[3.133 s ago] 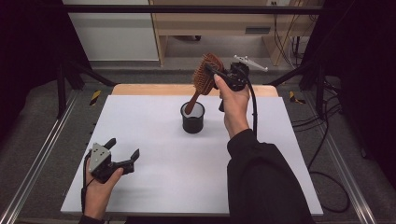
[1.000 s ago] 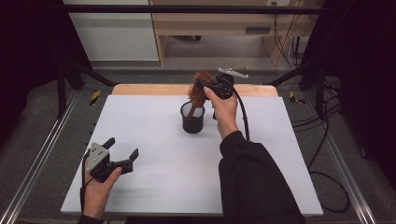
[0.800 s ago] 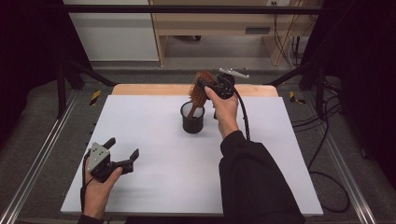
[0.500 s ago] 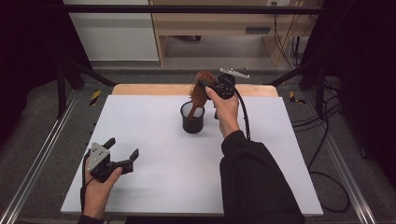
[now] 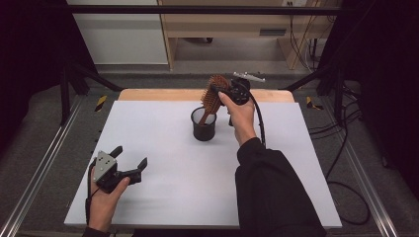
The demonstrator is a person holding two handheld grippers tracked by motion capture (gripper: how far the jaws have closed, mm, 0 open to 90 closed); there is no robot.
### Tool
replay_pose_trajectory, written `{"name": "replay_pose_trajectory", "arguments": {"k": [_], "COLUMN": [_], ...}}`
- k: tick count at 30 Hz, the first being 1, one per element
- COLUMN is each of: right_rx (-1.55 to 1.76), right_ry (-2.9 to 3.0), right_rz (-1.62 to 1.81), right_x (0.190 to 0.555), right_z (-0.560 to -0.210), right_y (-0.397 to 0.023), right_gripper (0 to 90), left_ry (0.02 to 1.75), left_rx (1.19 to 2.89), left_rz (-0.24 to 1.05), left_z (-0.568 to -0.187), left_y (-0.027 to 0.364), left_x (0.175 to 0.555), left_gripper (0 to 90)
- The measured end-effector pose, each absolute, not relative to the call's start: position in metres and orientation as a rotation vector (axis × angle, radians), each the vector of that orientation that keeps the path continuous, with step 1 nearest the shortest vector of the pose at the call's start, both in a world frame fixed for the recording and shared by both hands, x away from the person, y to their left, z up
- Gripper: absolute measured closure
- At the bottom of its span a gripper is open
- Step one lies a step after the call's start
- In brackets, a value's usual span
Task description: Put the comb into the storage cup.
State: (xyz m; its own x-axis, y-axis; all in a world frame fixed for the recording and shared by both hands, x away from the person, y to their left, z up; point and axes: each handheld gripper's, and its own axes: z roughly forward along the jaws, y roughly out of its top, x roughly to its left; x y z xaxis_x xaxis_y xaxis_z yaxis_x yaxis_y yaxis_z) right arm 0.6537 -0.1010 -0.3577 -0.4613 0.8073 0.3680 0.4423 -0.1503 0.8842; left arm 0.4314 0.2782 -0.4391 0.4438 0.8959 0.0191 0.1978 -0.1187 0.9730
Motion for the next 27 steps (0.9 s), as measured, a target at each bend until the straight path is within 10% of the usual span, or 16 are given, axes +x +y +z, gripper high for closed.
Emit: {"name": "replay_pose_trajectory", "arguments": {"k": [27], "right_rx": [1.403], "right_ry": [1.853], "right_rz": [1.601], "right_x": [0.6536], "right_z": [-0.3567], "right_y": [-0.1052], "right_gripper": [38.2], "left_ry": [0.978], "left_rx": [1.612], "left_rz": [0.795], "left_z": [-0.4396], "left_y": [0.277], "left_x": [0.4314], "left_gripper": [2.8]}}
